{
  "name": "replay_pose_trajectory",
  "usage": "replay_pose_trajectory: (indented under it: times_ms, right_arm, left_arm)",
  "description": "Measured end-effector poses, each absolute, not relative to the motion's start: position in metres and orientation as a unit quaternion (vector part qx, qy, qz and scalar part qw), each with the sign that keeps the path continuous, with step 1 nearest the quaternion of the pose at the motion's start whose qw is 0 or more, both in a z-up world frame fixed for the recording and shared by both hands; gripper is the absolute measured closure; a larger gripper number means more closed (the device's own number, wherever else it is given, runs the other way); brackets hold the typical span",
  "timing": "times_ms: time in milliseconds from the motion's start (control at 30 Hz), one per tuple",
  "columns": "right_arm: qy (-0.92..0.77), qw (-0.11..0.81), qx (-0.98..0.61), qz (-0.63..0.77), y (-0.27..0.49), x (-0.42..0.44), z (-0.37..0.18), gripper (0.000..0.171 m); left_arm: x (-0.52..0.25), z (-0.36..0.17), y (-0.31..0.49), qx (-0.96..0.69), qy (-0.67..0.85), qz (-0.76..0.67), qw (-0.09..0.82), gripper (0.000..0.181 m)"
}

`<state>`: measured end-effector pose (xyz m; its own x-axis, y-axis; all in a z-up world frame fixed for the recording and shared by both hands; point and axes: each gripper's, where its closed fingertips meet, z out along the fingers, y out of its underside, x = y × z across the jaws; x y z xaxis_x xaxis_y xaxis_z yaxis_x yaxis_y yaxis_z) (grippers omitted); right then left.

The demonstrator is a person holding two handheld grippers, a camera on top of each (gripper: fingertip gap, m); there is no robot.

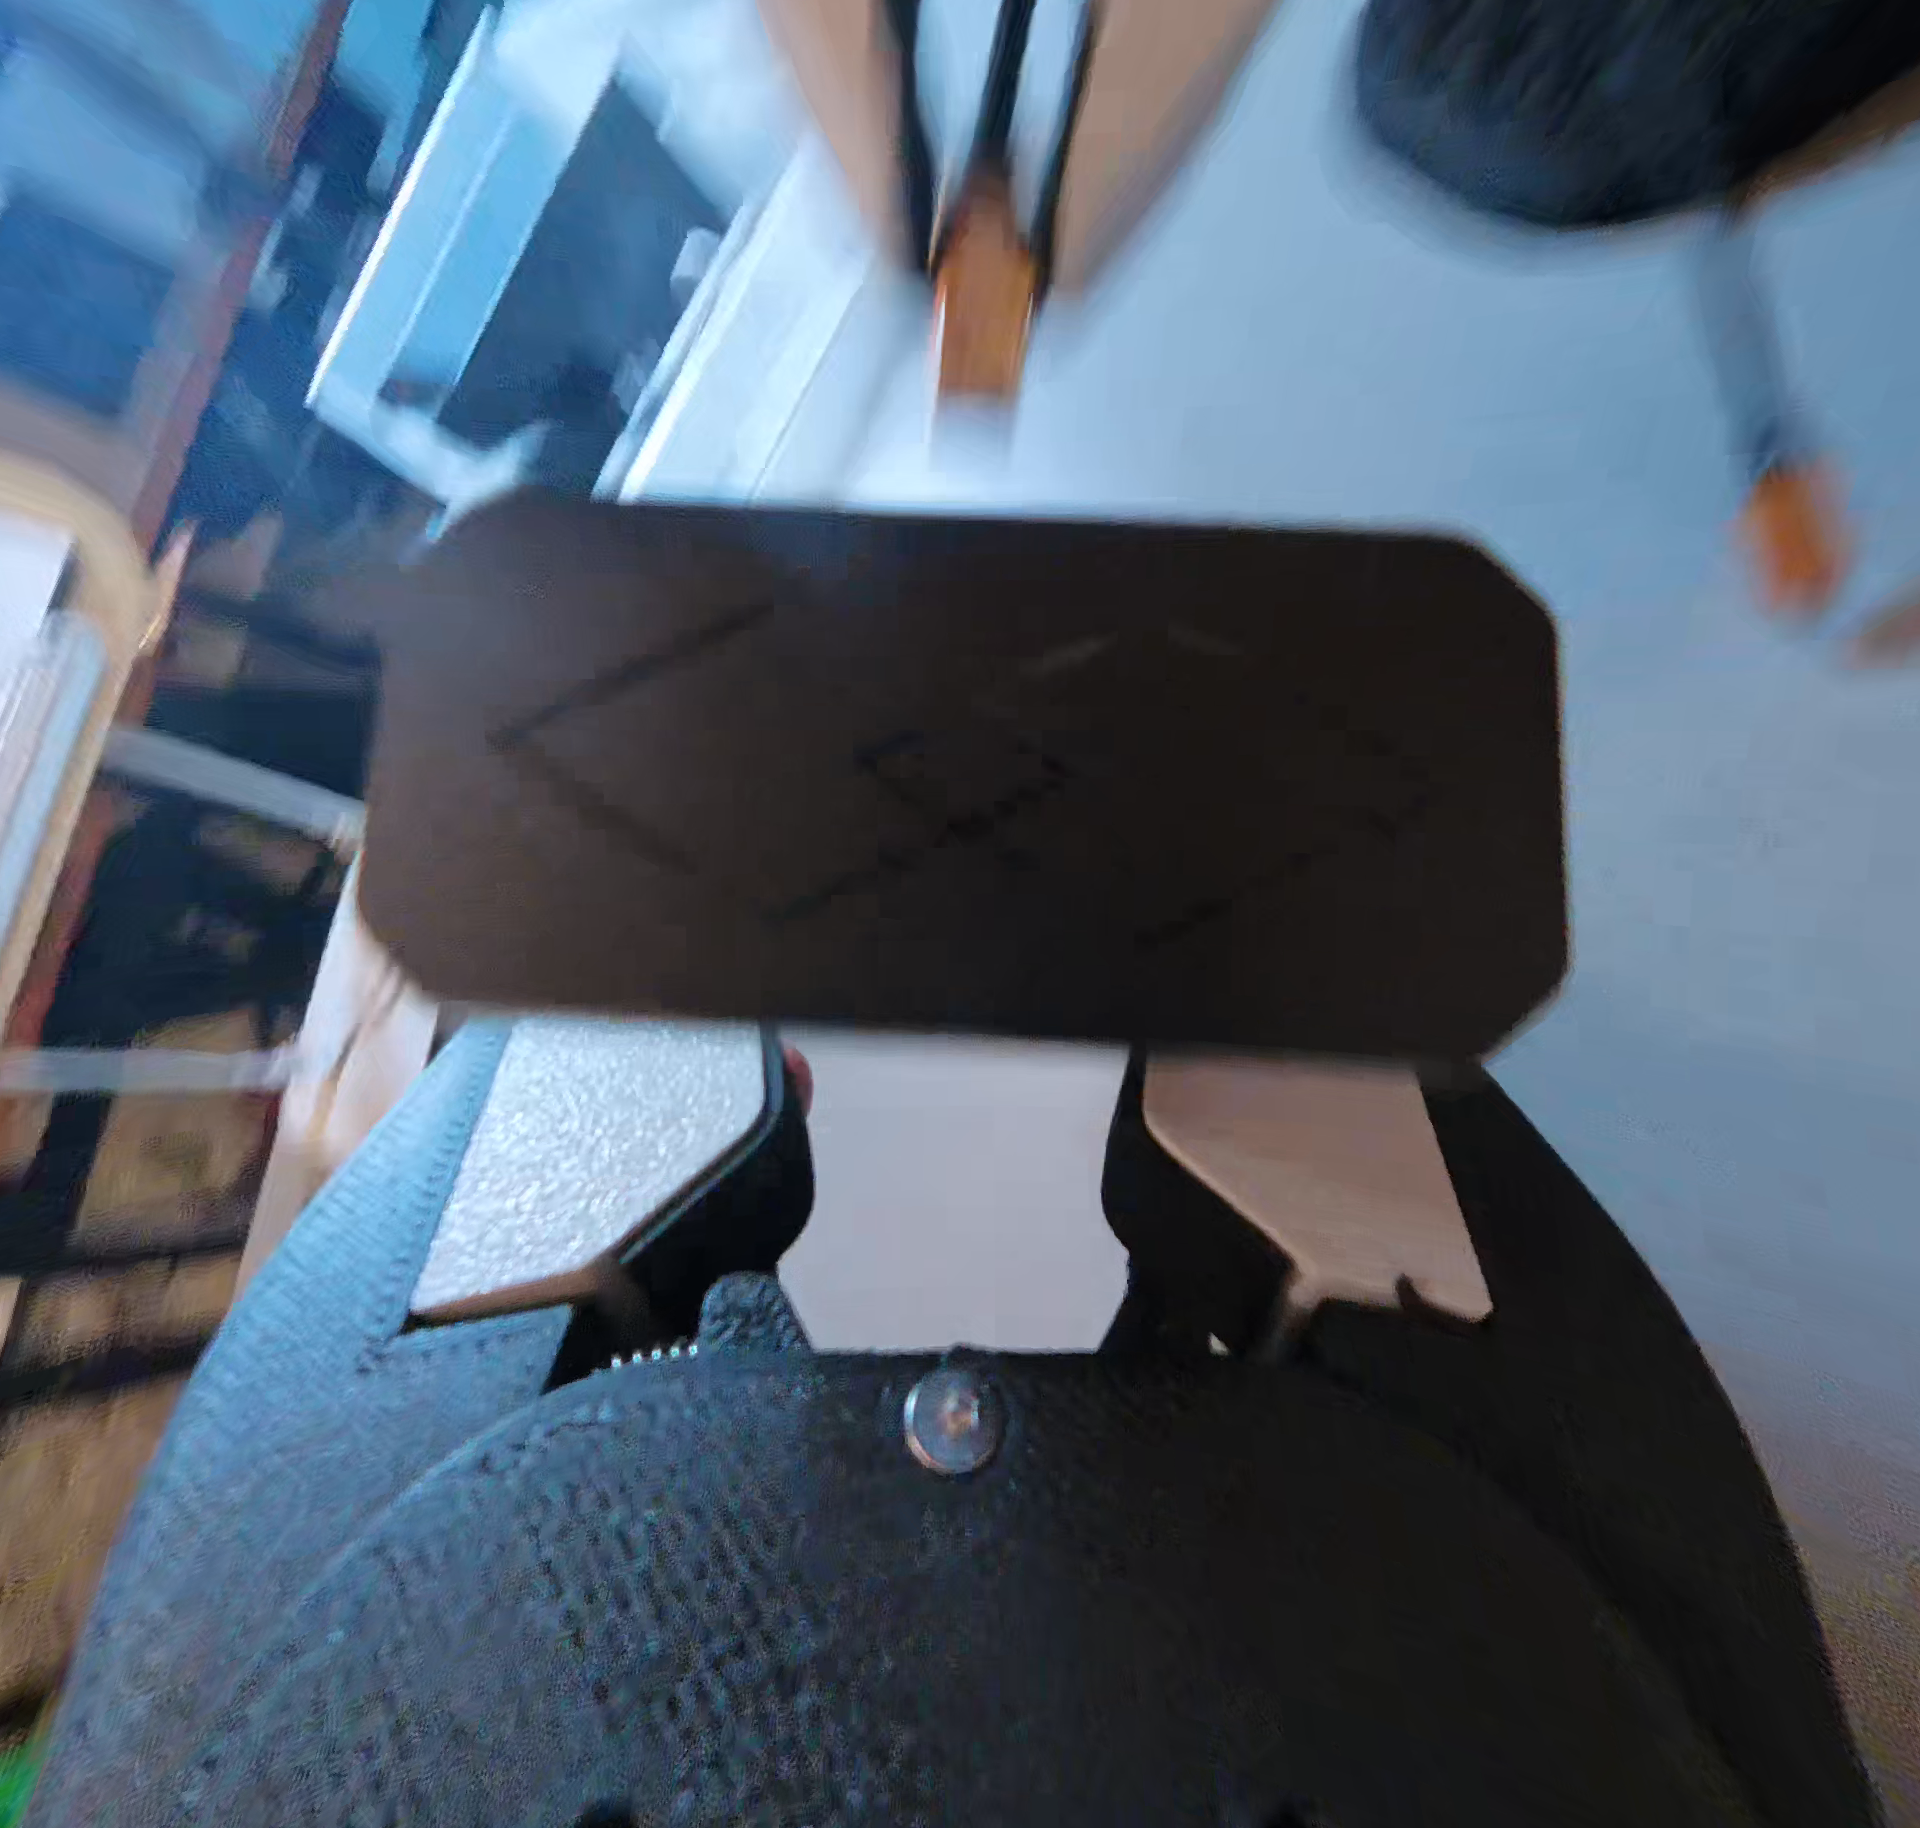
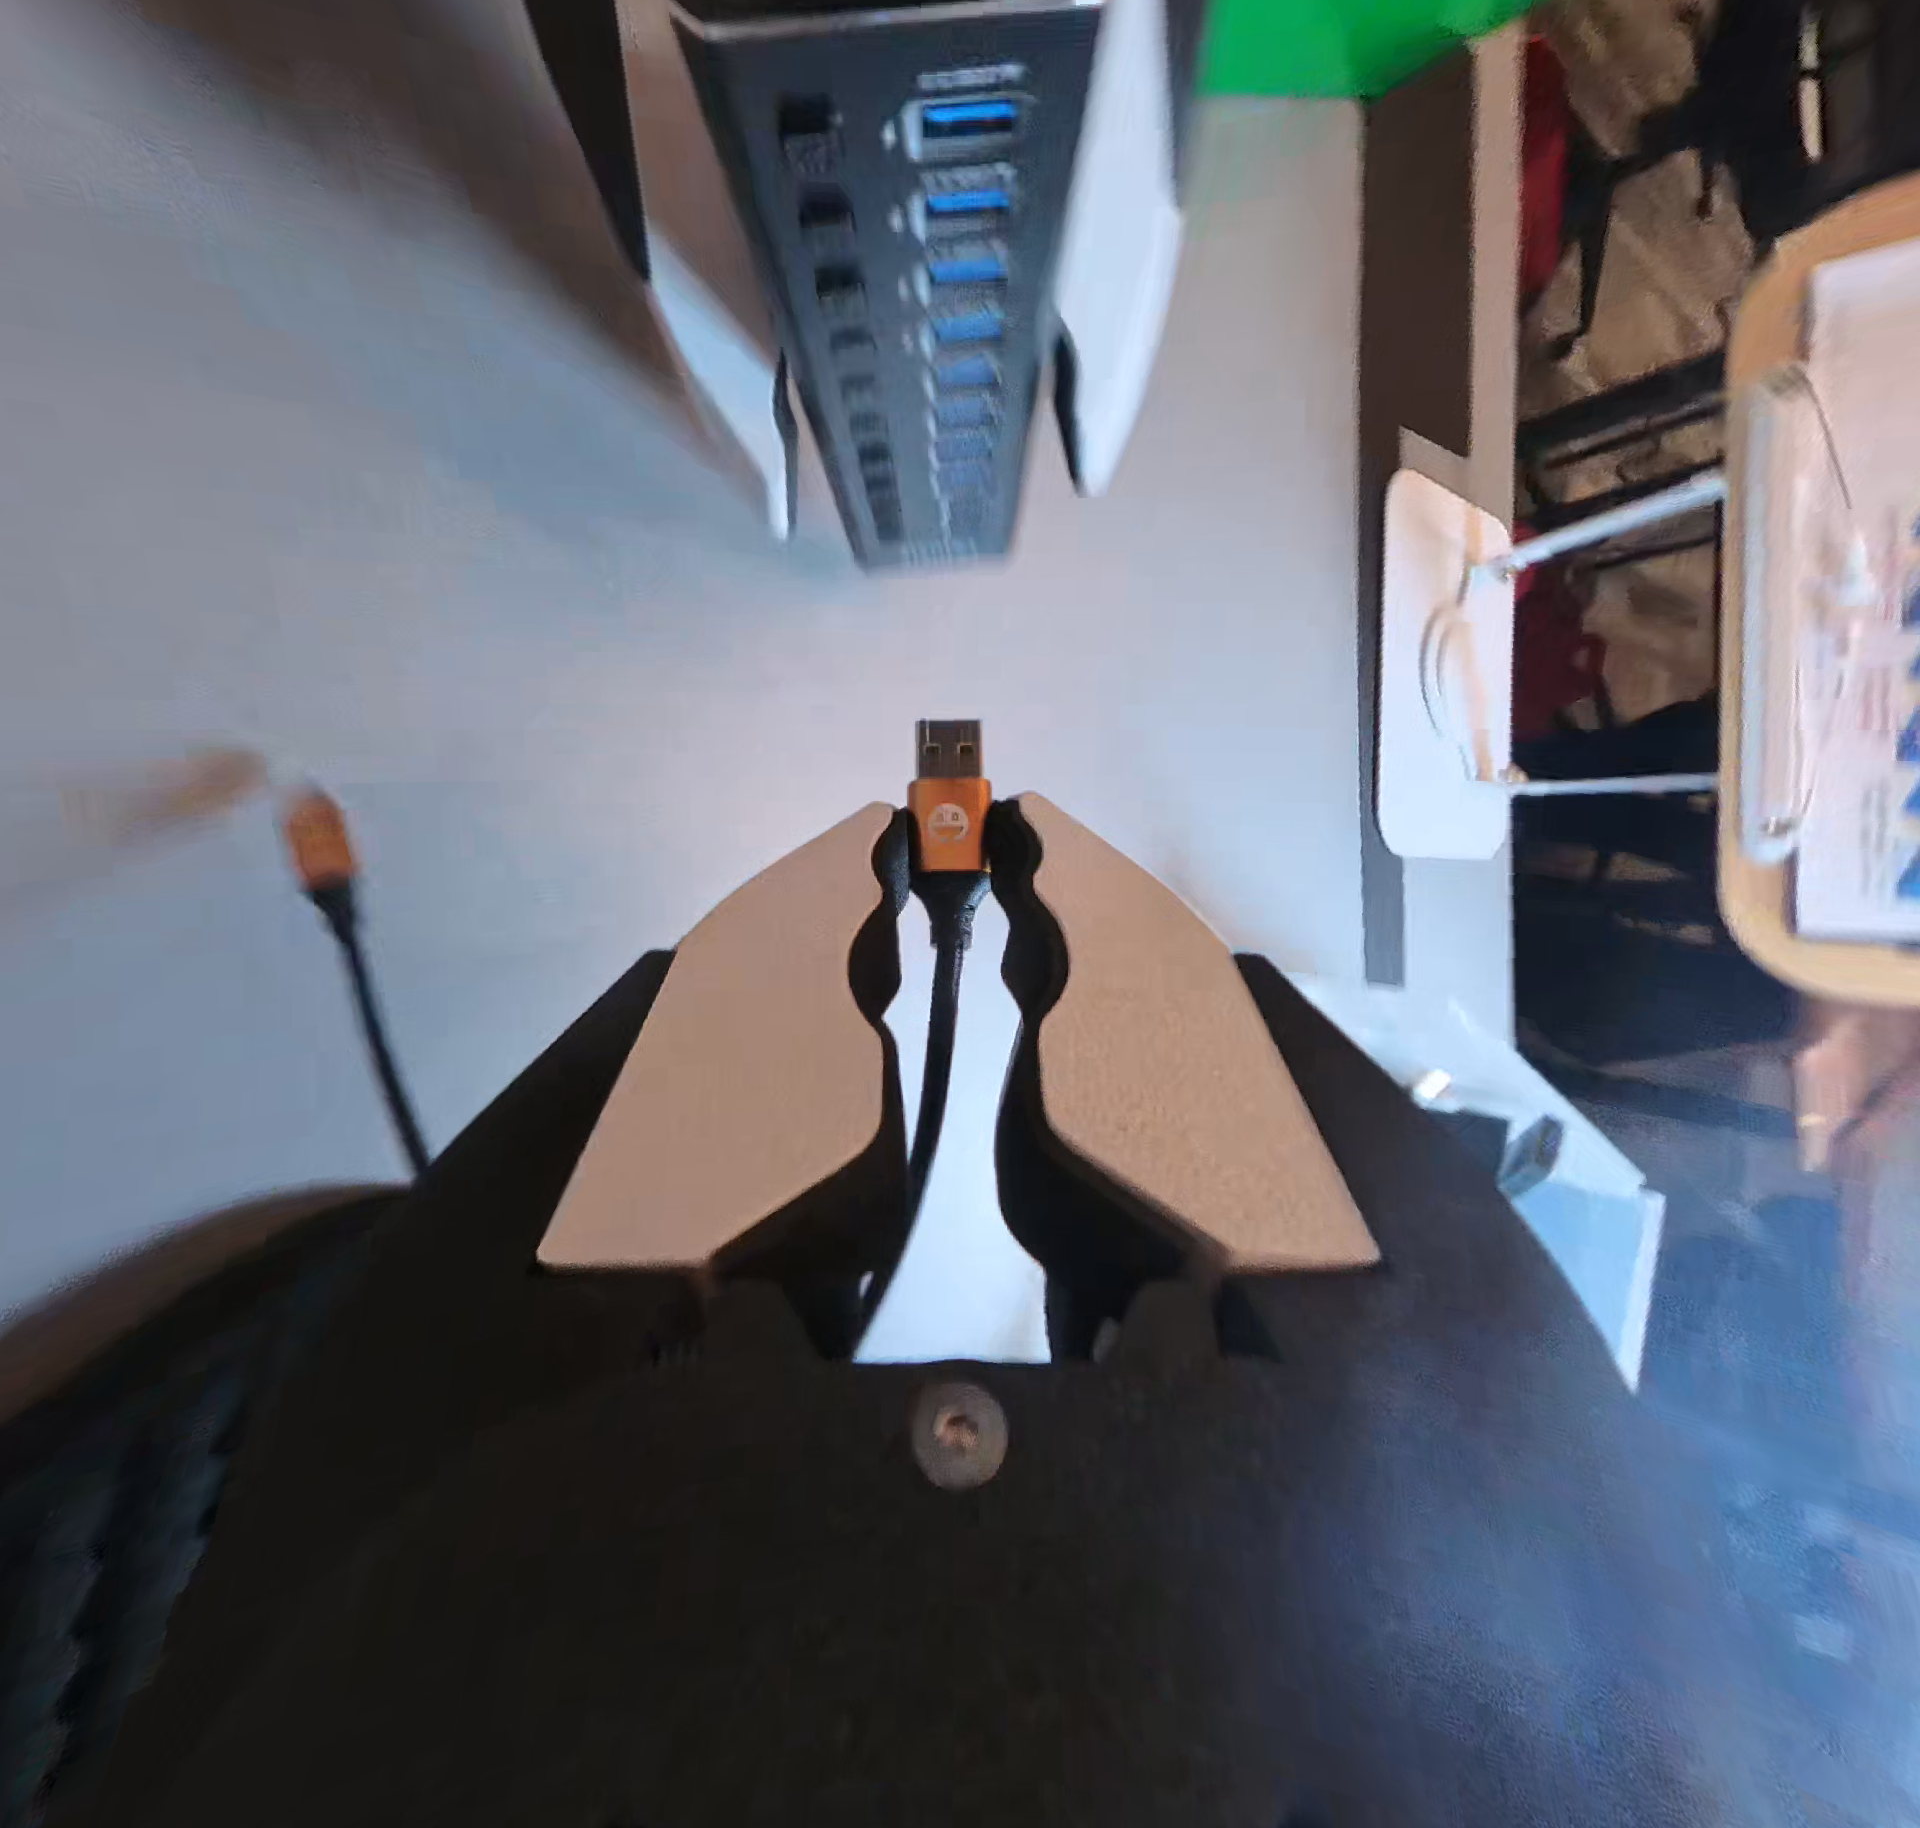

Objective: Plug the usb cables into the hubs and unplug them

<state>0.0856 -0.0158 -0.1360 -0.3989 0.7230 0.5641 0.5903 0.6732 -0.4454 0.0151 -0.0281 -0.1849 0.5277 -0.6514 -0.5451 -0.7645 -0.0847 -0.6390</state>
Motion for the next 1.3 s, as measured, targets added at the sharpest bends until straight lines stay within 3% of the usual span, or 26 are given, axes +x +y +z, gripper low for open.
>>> replay_pose_trajectory:
  times_ms: [33, 133, 267, 433, 533, 667, 800, 1033, 1300]
  right_arm:
    - [-0.810, 0.397, -0.412, 0.128, -0.014, 0.091, -0.123, 0.156]
    - [-0.762, 0.455, -0.433, 0.156, 0.005, 0.100, -0.081, 0.156]
    - [-0.670, 0.555, -0.478, 0.121, 0.089, 0.116, -0.007, 0.155]
    - [-0.584, 0.645, -0.487, 0.077, 0.197, 0.117, 0.052, 0.156]
    - [-0.556, 0.656, -0.508, 0.052, 0.257, 0.109, 0.041, 0.156]
    - [-0.552, 0.628, -0.548, 0.033, 0.306, 0.099, -0.022, 0.156]
    - [-0.562, 0.593, -0.575, 0.044, 0.317, 0.094, -0.081, 0.156]
    - [-0.592, 0.515, -0.618, 0.051, 0.313, 0.101, -0.127, 0.152]
    - [-0.579, 0.519, -0.616, 0.126, 0.283, 0.107, -0.086, 0.132]
  left_arm:
    - [-0.003, -0.189, -0.030, -0.747, 0.462, 0.041, 0.476, 0.110]
    - [-0.012, -0.143, -0.033, -0.726, 0.410, -0.005, 0.553, 0.110]
    - [-0.022, -0.088, -0.035, -0.685, 0.364, -0.024, 0.631, 0.110]
    - [-0.045, -0.106, -0.032, -0.698, 0.301, -0.073, 0.645, 0.110]
    - [-0.049, -0.120, -0.028, -0.711, 0.292, -0.087, 0.633, 0.110]
    - [-0.043, -0.116, -0.032, -0.698, 0.302, -0.100, 0.641, 0.110]
    - [-0.036, -0.104, -0.040, -0.674, 0.307, -0.137, 0.658, 0.110]
    - [-0.026, -0.101, -0.043, -0.665, 0.316, -0.143, 0.661, 0.110]
    - [-0.021, -0.104, -0.042, -0.667, 0.324, -0.138, 0.657, 0.110]
